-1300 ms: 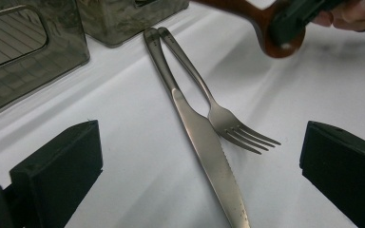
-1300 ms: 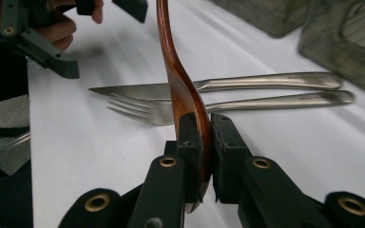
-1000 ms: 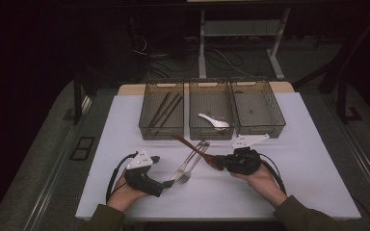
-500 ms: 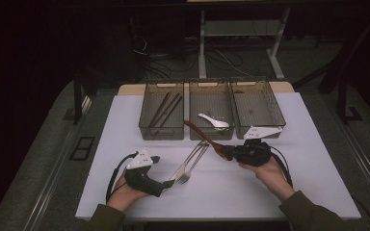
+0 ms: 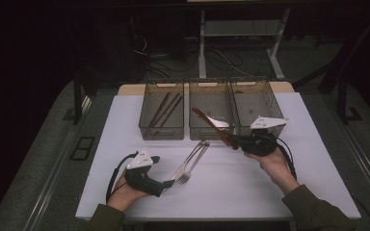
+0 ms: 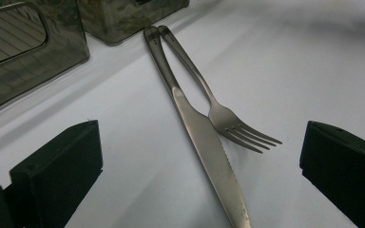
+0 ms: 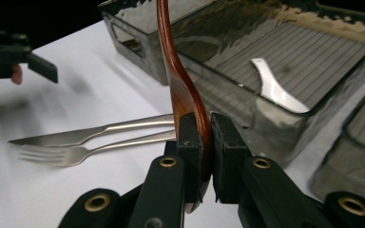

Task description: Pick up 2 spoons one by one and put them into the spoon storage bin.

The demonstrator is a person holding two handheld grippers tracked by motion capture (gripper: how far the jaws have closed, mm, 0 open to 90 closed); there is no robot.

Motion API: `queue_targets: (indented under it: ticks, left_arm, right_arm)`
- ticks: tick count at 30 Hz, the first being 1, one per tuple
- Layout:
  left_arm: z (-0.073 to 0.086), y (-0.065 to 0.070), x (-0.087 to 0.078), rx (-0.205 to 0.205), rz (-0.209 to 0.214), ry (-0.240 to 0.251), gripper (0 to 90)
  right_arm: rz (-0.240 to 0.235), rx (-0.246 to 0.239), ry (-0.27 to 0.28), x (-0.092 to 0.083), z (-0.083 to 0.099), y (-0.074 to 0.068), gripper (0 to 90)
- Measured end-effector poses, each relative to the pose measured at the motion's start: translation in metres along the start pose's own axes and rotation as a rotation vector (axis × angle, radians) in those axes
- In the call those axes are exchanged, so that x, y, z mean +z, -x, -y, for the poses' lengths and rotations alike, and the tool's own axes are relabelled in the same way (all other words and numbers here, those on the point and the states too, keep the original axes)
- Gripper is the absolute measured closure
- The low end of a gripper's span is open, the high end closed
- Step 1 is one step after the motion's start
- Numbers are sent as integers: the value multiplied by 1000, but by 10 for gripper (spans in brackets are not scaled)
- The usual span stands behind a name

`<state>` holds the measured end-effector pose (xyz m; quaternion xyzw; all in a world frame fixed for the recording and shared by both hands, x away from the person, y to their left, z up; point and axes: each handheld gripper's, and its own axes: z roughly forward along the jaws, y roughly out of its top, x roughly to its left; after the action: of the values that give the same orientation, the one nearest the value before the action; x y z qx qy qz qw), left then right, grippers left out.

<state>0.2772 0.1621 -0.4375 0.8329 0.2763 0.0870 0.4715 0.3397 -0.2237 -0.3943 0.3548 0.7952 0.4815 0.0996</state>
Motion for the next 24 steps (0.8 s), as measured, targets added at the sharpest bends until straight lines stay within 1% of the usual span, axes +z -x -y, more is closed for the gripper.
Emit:
queue_targets:
  ticks: [6, 16, 21, 24]
  left_arm:
    - [0, 0, 0, 3, 0, -1, 0]
    - [0, 0, 0, 3, 0, -2, 0]
    - [0, 0, 0, 1, 0, 0, 0]
    - [0, 0, 0, 2, 0, 0, 0]
  right_arm:
    - [33, 3, 15, -1, -8, 8, 827]
    - [70, 23, 62, 1, -24, 20, 827]
    - [97, 18, 68, 6, -31, 24, 827]
    - [114, 17, 59, 11, -34, 27, 826]
